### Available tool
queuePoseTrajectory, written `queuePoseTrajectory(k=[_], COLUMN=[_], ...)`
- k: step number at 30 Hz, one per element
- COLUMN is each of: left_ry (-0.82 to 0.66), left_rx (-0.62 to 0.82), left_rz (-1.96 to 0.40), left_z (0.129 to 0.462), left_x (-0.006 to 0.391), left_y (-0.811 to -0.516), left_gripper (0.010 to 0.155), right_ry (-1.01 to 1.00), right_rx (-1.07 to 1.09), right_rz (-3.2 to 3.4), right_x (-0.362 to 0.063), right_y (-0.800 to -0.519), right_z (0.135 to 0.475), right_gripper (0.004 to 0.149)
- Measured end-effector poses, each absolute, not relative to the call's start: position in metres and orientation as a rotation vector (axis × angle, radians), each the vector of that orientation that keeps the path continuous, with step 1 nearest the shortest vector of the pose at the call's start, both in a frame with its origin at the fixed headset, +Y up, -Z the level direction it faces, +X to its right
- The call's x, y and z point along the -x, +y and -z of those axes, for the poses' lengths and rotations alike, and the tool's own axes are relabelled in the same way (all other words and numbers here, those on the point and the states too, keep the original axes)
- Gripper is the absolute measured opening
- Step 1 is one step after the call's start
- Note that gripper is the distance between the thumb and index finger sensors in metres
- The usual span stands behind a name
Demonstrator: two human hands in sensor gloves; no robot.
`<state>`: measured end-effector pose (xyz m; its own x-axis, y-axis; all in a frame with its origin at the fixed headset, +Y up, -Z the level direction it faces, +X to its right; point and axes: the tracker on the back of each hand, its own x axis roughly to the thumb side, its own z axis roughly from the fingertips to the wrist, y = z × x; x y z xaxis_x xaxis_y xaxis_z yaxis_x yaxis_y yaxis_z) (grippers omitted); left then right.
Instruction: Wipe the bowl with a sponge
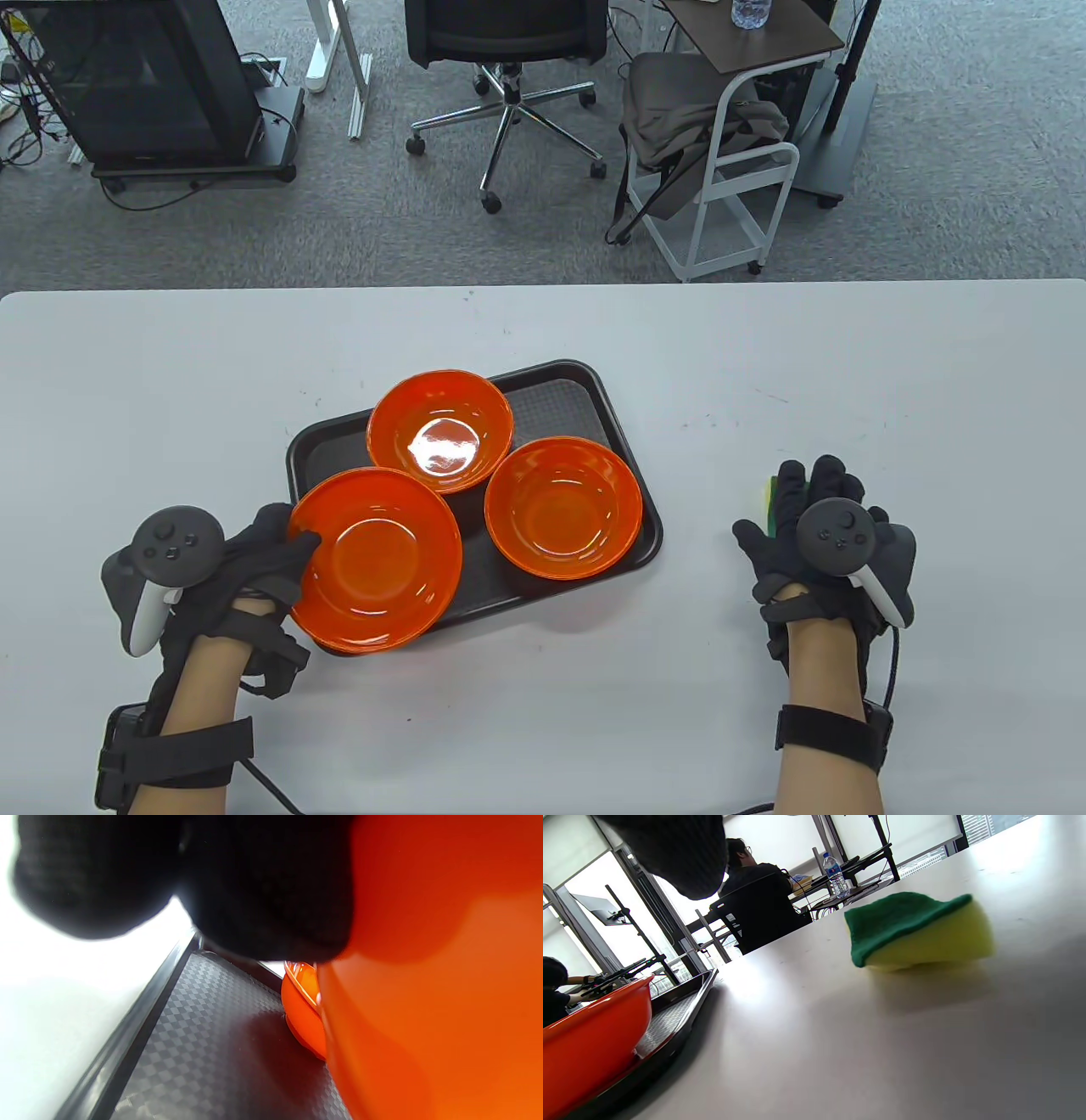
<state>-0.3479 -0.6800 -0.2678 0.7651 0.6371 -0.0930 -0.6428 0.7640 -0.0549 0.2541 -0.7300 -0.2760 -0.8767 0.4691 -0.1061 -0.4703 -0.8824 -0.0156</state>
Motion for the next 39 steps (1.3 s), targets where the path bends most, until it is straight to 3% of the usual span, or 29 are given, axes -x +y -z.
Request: queuePoseTrajectory(k=[20,39], left_ry=[0.063,0.062], left_rx=[0.107,0.110], left_rz=[-0.682,-0.696], left_z=[0.269,0.269], left_x=[0.344,0.344], left_y=[-0.682,-0.683], left_gripper=[0.053,0.053], right_ry=[0.269,0.037], right_rx=[0.263,0.236], right_rz=[-2.902,-2.979], right_x=[-0.247,-0.247], right_y=[-0.773,-0.762], right_z=[0.296,0.294], right_gripper=[0.075,0.056])
